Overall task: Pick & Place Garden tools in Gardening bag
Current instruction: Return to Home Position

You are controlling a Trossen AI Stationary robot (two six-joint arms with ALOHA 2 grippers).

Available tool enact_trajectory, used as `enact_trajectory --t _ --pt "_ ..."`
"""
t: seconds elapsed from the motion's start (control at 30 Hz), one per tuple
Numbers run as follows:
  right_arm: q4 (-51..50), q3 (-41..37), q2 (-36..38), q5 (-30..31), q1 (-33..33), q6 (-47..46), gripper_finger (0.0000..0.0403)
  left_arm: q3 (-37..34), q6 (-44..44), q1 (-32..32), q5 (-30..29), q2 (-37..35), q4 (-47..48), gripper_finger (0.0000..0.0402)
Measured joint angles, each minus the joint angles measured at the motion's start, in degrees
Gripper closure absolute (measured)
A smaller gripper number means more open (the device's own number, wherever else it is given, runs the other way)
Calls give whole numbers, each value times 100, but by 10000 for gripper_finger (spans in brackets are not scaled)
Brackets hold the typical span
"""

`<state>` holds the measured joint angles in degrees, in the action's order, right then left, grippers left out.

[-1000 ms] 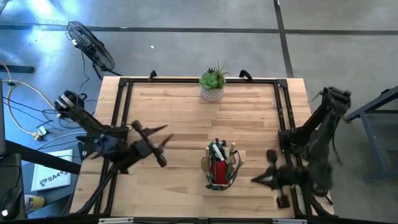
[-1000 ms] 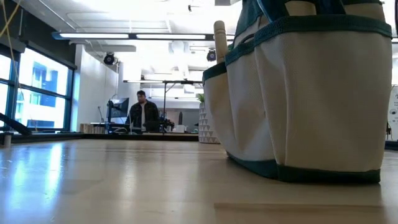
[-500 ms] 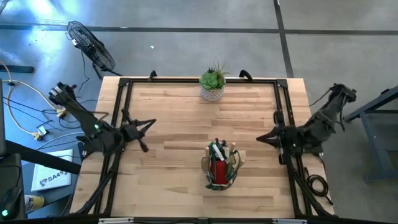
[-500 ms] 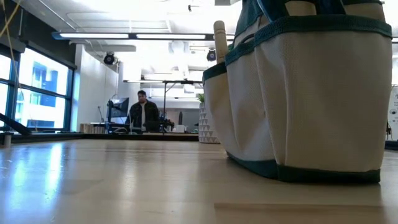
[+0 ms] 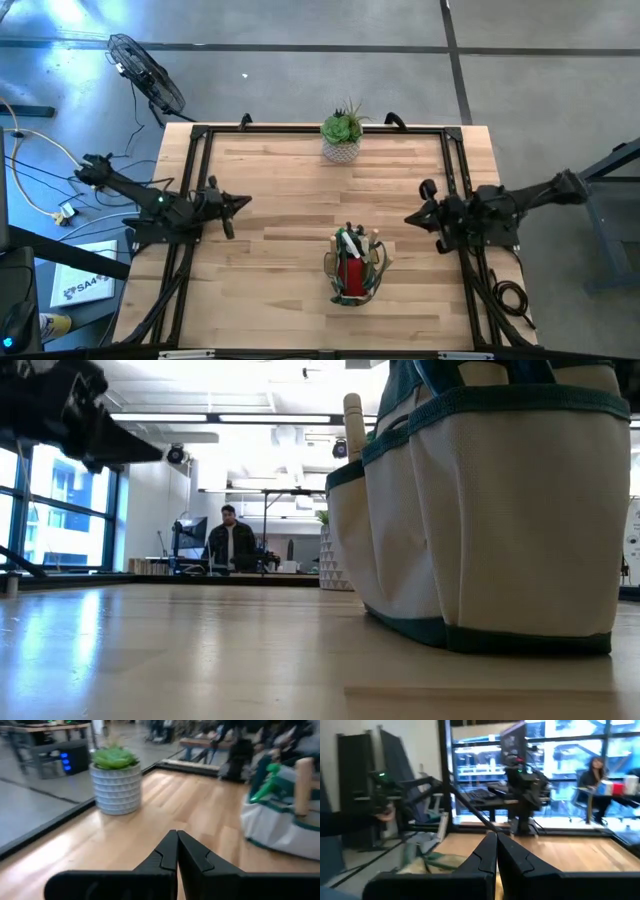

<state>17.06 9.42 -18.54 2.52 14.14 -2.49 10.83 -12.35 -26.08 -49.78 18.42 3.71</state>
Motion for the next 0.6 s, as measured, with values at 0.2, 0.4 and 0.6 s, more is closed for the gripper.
enact_trajectory --t 0.2,0.4,0.6 --pt "179 -562 5 -596 -920 -394 400 -901 8 93 396 -313 -881 401" --pt "588 -888 11 -839 -1201 -542 400 -987 -169 94 569 -316 -712 401" --pt "458 -890 2 -513 -1206 -515 400 -994 54 95 508 -319 -726 401"
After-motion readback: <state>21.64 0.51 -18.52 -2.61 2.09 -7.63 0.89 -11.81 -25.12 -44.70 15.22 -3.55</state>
